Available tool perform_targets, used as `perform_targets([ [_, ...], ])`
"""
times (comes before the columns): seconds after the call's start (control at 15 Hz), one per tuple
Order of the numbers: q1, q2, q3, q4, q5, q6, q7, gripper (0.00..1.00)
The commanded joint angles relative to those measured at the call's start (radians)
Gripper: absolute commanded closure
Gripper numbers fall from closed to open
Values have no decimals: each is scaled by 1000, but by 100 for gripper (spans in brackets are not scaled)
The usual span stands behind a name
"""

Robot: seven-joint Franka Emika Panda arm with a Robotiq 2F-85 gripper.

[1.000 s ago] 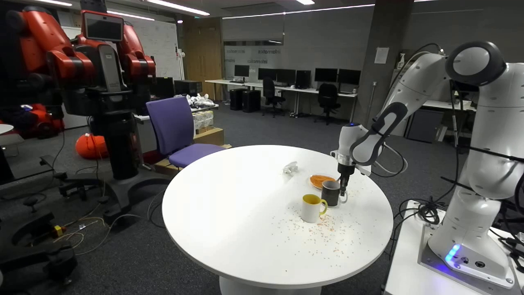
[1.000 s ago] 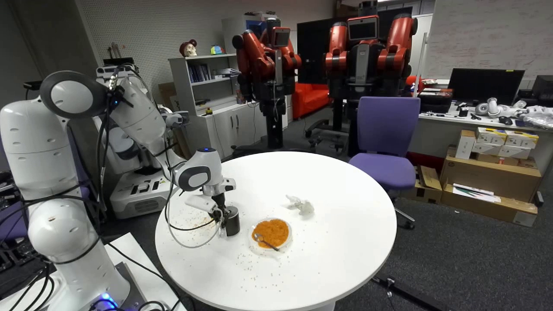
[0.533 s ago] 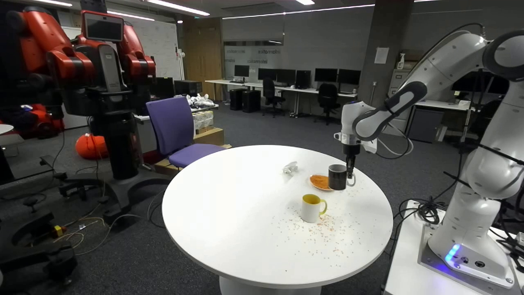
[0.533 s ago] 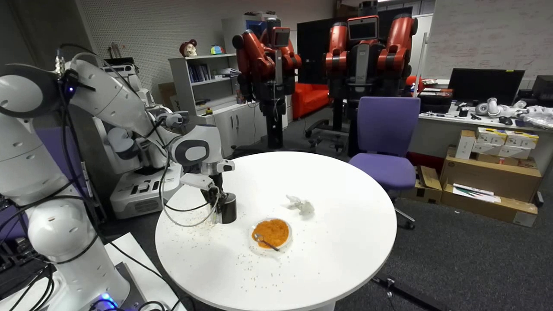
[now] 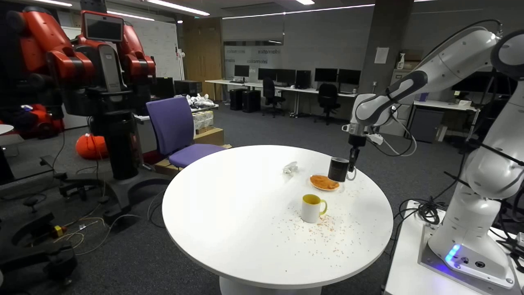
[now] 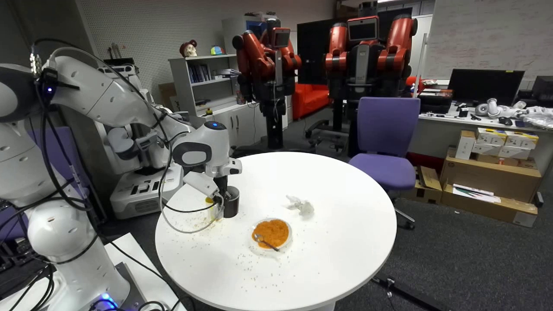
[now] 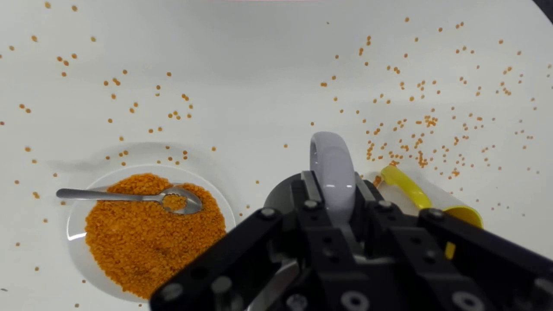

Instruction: Empty the content of the black mug onto the plate

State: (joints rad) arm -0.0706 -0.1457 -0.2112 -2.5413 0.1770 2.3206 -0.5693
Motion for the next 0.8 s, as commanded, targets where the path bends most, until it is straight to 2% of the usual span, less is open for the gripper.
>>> perform_targets([
  [0.0,-27,-1,-54,33,138,-41,-149,95],
  [0.4,-64,19,-123,56,391,-54,-296,95],
  [0.73,-83,82,-120,92,604,-62,-324,95],
])
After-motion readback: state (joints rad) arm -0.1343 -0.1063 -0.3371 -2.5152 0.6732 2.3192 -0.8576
